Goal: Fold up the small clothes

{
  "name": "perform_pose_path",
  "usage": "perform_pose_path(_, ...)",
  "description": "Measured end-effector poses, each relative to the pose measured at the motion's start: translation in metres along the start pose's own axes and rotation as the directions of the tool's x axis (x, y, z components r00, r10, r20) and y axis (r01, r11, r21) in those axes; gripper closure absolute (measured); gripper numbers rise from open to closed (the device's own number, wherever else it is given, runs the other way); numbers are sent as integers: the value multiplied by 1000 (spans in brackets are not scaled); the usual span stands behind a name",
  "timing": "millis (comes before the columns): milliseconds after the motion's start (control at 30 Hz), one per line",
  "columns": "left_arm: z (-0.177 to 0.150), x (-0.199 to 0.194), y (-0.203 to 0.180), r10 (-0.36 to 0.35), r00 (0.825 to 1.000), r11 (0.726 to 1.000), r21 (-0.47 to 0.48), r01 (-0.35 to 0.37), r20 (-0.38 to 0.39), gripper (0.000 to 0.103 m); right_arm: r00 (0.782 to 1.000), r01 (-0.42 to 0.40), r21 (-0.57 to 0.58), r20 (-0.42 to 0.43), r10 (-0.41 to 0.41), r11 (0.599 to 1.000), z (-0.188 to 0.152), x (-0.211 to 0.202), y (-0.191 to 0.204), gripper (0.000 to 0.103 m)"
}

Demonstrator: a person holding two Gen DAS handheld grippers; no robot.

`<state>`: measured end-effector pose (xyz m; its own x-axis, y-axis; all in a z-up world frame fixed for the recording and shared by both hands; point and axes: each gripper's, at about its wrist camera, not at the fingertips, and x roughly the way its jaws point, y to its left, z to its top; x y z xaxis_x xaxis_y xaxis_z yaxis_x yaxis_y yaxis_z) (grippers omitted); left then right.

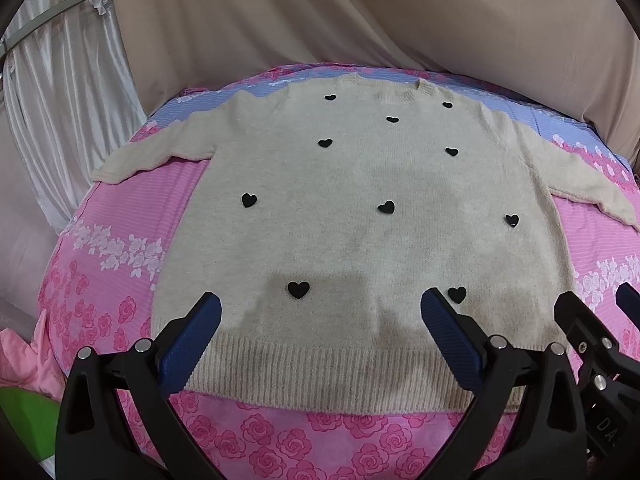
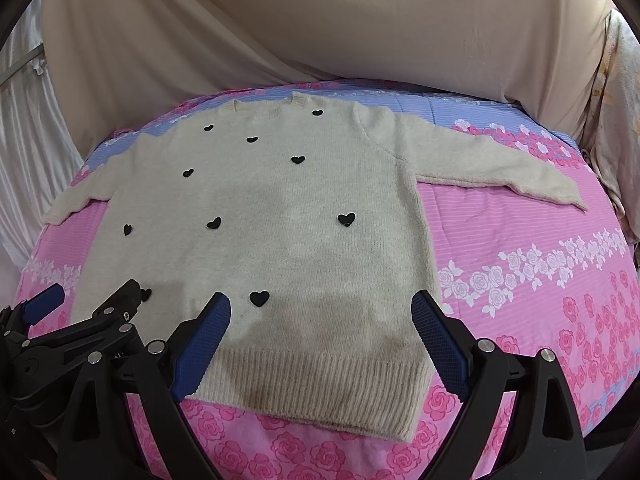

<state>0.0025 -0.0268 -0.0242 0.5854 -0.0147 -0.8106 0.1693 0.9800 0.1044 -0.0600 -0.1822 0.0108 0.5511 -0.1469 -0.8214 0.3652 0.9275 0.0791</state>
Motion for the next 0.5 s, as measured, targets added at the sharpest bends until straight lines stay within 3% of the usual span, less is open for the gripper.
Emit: perform_pose_path(500,10,13,-10,-8,1000,1000,3,9,-23,5,1000,-4,5,-24,4,1000,9,14,-8,13)
